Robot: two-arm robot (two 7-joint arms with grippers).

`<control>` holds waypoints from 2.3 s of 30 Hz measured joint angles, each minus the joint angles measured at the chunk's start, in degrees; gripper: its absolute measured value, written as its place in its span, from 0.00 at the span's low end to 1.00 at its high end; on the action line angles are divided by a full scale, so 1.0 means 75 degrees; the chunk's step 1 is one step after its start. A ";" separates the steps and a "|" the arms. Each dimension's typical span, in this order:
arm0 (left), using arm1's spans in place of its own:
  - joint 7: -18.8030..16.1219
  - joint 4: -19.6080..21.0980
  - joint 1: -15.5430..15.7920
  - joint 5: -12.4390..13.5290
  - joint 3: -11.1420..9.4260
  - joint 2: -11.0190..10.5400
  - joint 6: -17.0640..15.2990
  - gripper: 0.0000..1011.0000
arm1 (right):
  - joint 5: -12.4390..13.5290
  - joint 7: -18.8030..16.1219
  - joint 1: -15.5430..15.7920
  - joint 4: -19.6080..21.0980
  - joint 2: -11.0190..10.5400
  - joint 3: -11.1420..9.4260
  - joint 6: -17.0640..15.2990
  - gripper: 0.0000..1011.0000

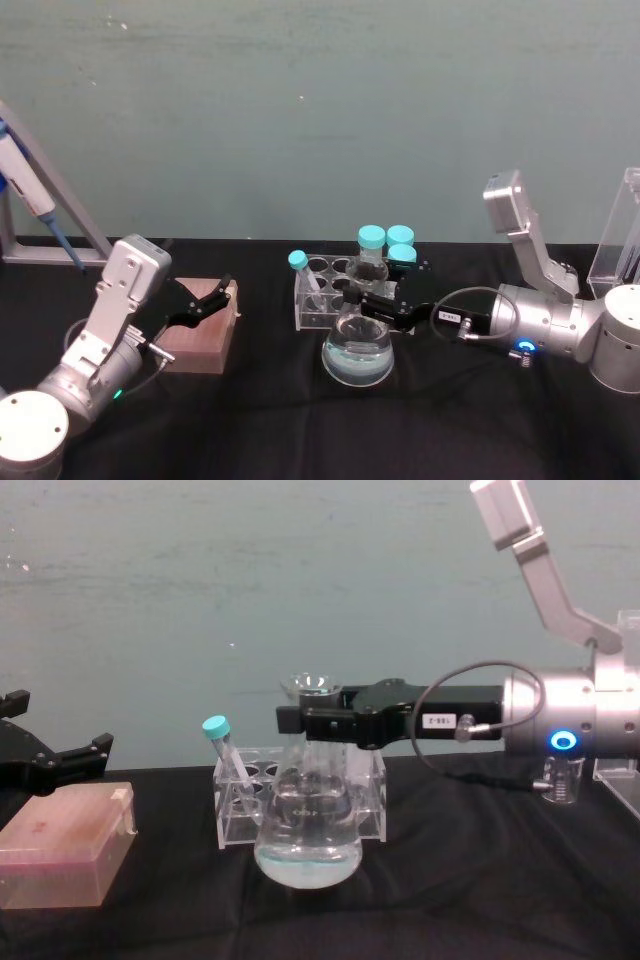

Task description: Place the experimental apparatus aside using one hand.

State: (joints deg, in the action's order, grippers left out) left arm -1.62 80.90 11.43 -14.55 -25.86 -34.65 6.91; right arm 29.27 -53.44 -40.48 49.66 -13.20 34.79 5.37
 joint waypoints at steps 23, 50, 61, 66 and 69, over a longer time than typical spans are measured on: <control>0.0000 0.0001 0.0000 0.0000 0.0000 0.0000 0.0000 0.99 | 0.0605 0.1096 0.0916 0.1597 -0.1162 -0.0415 -0.0695 0.45; 0.0000 0.0000 0.0000 0.0000 0.0000 0.0000 0.0000 0.99 | 0.0324 0.2363 0.1117 0.1565 -0.1594 -0.1224 -0.0635 0.45; 0.0000 0.0000 0.0000 0.0000 0.0000 0.0000 0.0000 0.99 | 0.0252 0.2604 0.1379 0.1793 -0.1759 -0.1541 -0.0774 0.45; 0.0000 0.0000 0.0000 0.0000 0.0000 0.0000 0.0000 0.99 | 0.0228 0.2843 0.1537 0.1958 -0.1802 -0.1729 -0.0830 0.45; 0.0000 0.0000 0.0000 0.0000 0.0000 0.0000 0.0000 0.99 | 0.0215 0.3023 0.1672 0.2102 -0.1803 -0.1837 -0.0860 0.45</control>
State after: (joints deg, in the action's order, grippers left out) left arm -1.62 80.90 11.43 -14.55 -25.86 -34.65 6.91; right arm 30.88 -30.76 -27.95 65.43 -26.73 21.01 -1.08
